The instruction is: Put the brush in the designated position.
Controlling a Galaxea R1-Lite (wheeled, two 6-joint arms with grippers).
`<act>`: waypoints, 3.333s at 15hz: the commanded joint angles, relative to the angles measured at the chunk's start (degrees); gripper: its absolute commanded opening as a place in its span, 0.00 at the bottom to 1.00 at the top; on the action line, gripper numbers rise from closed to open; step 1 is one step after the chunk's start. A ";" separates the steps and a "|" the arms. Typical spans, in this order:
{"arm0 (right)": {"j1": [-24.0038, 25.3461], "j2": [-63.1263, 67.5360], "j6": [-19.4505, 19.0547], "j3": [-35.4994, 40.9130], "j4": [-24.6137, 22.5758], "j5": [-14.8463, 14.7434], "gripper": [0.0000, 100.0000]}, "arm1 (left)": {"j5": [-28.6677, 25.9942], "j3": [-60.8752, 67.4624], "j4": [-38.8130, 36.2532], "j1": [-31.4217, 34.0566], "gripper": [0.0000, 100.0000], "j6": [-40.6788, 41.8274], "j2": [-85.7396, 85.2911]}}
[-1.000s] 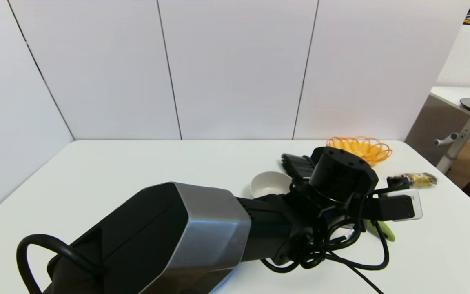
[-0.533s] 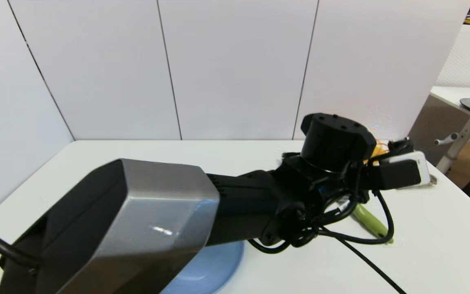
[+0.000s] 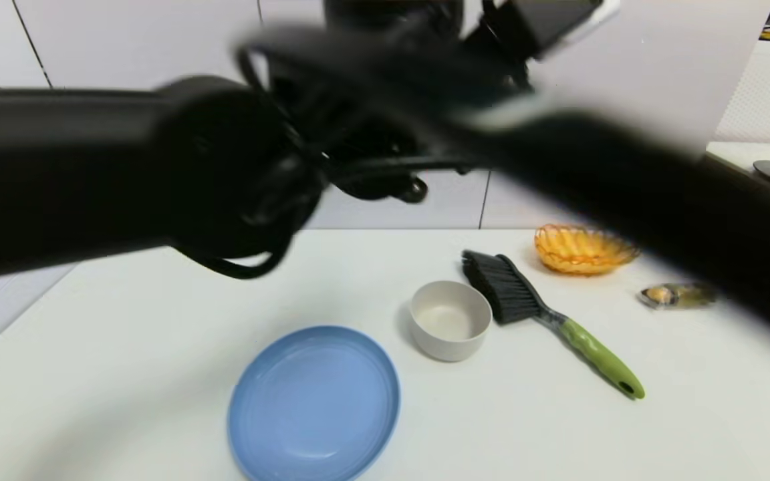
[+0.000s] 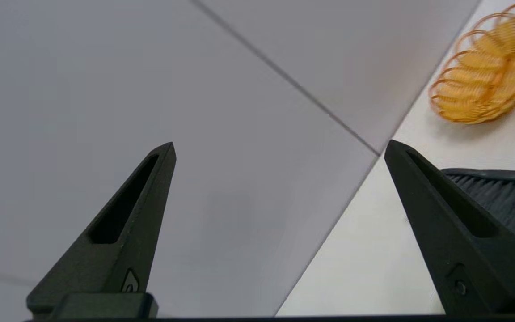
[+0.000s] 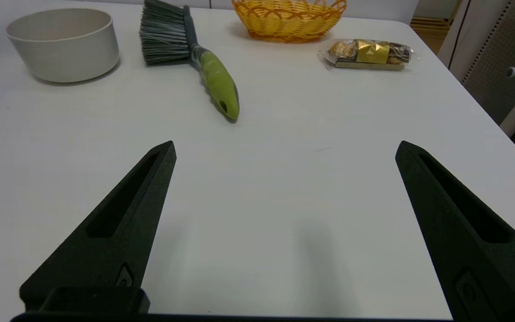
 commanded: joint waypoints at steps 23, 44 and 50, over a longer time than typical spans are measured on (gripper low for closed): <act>0.00 0.09 -0.03 0.09 -0.01 0.05 1.00 | -28.80 76.72 16.94 57.44 1.00 -33.07 -80.72; 0.00 0.09 -0.03 0.09 -0.01 0.05 1.00 | -25.46 104.94 8.68 55.77 1.00 -49.51 -110.61; 0.00 0.09 -0.03 0.09 -0.01 0.05 1.00 | -25.46 104.94 8.68 55.77 1.00 -49.51 -110.61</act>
